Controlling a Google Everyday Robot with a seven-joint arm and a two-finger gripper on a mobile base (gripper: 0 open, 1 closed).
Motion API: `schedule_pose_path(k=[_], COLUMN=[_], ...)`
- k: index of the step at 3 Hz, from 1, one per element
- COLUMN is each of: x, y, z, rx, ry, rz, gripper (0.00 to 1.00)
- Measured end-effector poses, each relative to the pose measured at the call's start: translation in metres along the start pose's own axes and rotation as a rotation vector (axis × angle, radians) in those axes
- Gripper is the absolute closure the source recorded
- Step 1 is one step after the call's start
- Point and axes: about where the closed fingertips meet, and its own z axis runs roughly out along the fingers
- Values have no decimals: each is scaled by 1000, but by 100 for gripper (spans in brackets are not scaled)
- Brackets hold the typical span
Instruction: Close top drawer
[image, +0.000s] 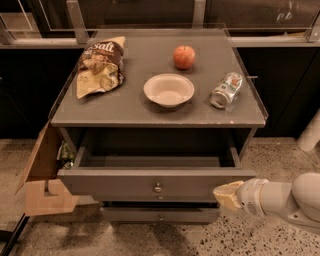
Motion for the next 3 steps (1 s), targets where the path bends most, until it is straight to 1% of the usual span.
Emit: schedule_pose_path(k=[1, 2, 3], x=[-13, -13, -27], y=[-17, -17, -31], z=[12, 12, 24], rx=[-1, -1, 5], ry=[3, 4, 14], rz=[-18, -19, -35], gripper=[100, 99, 79])
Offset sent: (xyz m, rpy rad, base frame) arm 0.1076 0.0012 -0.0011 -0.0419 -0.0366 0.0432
